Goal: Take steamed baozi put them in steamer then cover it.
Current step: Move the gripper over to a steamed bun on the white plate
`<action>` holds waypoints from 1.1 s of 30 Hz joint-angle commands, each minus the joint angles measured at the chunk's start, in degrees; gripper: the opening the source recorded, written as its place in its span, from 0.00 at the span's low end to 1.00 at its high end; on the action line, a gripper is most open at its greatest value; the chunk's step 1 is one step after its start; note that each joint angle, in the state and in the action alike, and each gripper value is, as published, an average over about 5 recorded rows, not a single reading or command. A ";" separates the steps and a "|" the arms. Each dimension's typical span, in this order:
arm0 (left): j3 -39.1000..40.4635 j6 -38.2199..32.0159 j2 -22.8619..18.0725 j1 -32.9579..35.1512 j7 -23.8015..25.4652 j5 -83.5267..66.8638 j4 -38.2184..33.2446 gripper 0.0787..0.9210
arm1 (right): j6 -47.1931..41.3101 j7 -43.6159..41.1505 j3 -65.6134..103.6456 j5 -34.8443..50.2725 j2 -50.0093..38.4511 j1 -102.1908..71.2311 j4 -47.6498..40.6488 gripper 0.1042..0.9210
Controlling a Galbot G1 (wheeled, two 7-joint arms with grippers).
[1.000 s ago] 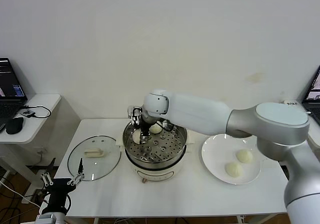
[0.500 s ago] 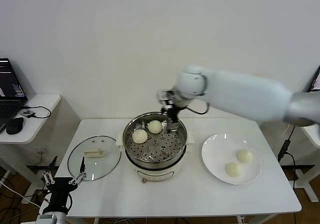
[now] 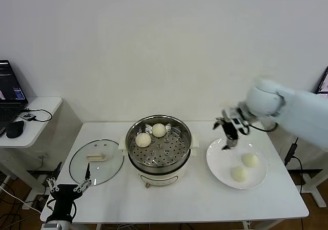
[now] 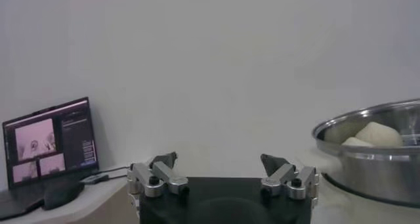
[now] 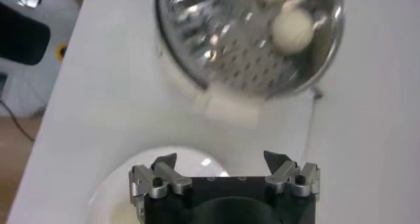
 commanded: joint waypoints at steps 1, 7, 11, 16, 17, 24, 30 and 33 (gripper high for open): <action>0.20 0.01 -0.54 0.31 -0.06 0.87 0.03 0.88 | 3.41 -0.62 16.62 -11.84 -10.90 -24.19 1.34 0.88; -0.18 0.16 -0.76 0.47 -0.06 1.10 0.40 0.88 | 2.55 1.77 25.30 -14.07 -9.49 -34.27 -1.82 0.88; -0.47 0.20 -0.78 0.68 -0.05 1.17 0.51 0.88 | 3.09 2.42 28.69 -16.49 -7.76 -38.35 -4.16 0.88; -0.49 0.30 -0.92 0.69 -0.02 1.32 0.32 0.88 | 3.29 3.55 28.92 -17.81 -4.88 -39.50 -7.51 0.88; -0.54 0.29 -0.91 0.71 -0.01 1.31 0.33 0.88 | 3.25 3.76 28.70 -17.94 -4.15 -39.37 -8.20 0.88; -1.16 0.05 -0.83 1.14 -0.06 1.08 0.68 0.88 | 2.85 4.31 26.79 -18.16 -0.03 -38.15 -11.59 0.88; -1.46 0.05 -0.87 1.09 -0.05 0.95 0.86 0.88 | 2.64 4.26 25.68 -18.23 1.86 -37.74 -13.00 0.88; -1.49 0.08 -0.87 0.91 -0.04 0.92 1.05 0.88 | 2.54 4.17 25.25 -18.23 2.31 -37.71 -13.34 0.88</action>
